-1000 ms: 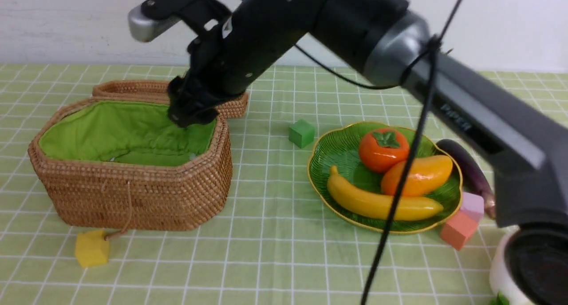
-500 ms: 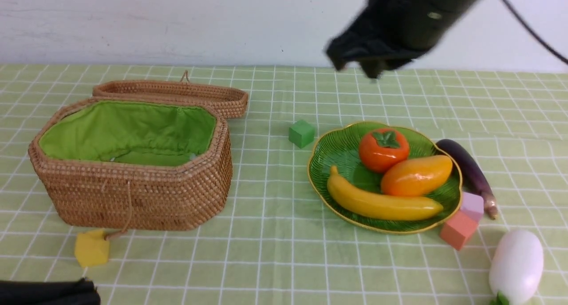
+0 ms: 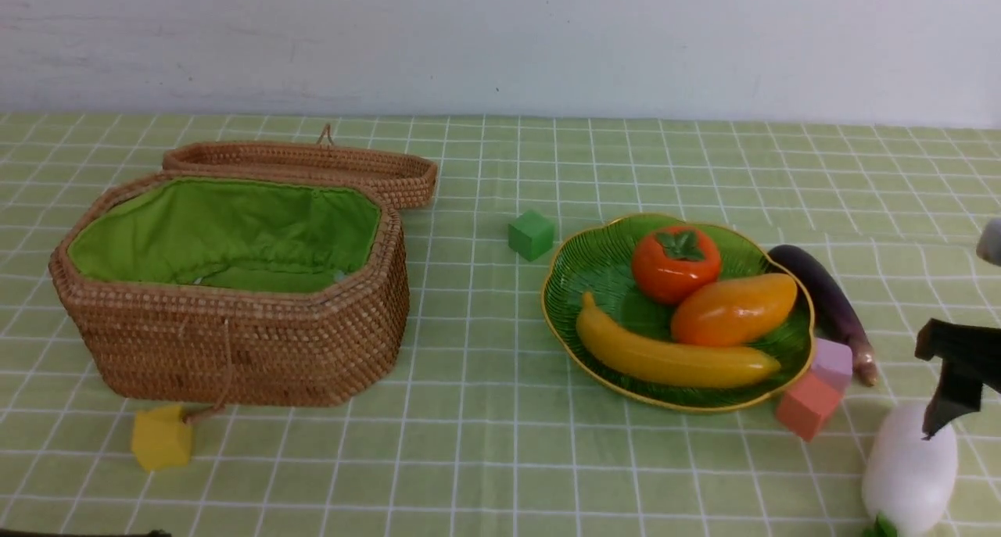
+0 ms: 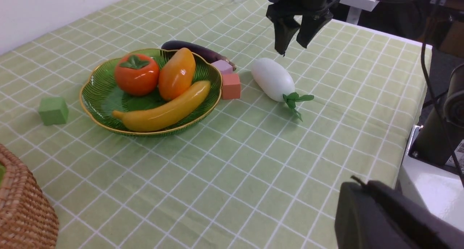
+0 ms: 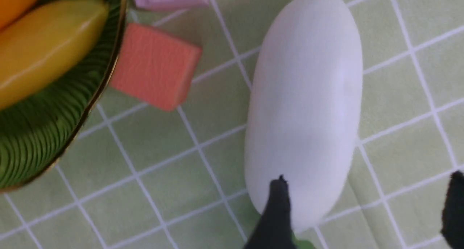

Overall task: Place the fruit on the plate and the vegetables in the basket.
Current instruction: Take a daikon with your right arm and place it on the basket on the left.

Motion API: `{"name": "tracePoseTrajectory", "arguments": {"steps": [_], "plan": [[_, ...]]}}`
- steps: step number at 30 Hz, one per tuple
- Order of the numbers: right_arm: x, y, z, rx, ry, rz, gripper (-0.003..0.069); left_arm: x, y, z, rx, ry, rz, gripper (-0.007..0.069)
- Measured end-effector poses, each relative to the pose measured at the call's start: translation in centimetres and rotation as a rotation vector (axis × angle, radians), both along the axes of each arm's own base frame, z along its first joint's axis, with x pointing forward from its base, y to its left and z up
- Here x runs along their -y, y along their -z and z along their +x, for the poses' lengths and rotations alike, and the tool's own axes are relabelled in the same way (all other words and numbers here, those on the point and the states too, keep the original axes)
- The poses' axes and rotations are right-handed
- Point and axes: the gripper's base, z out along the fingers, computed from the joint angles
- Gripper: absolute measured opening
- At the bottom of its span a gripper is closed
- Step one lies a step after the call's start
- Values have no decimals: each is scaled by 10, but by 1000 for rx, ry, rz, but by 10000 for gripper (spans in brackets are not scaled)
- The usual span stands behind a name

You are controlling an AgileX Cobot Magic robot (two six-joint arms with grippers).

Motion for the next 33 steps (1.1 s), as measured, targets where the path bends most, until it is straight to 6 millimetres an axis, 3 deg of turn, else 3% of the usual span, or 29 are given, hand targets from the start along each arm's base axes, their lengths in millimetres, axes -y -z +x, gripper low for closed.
{"name": "tracePoseTrajectory", "arguments": {"steps": [2, 4, 8, 11, 14, 20, 22, 24, 27, 30, 31, 32, 33], "plan": [[2, 16, 13, 13, 3, 21, 659, 0, 1, 0, -3, 1, 5, -13], [2, 29, 22, 8, 0, 27, 671, 0, 1, -1, -10, 4, 13, -13], [2, 57, 34, -27, 8, 33, 654, 0, 2, -1, -17, 7, 22, -13], [3, 81, 40, -88, 14, 39, 593, 0, 2, -1, -17, 7, 22, -13], [3, 83, 41, -105, -8, 35, 528, 0, 2, -1, -17, 7, 23, -13], [1, 79, 40, -143, -107, 35, 525, -1, 3, 0, 3, -2, 40, -13], [-1, 71, 35, -192, -137, 55, 525, -2, 3, 1, 11, -6, 47, -13], [-5, 51, 33, -195, -166, 67, 525, -2, 3, 2, 22, -13, 57, -13], [-24, 0, 33, -92, -245, 56, 525, -3, 3, 3, 41, -24, 74, -13], [-57, -49, 34, 54, -355, 59, 525, -4, 3, 4, 45, -34, 78, -13], [-59, -52, 34, 63, -365, 60, 525, -4, 3, 4, 45, -34, 78, -13], [-85, -81, 37, 165, -464, 73, 525, -5, 3, 5, 45, -55, 74, -13], [-91, -83, 37, 173, -485, 74, 525, -5, 3, 5, 43, -56, 71, -13]]}}
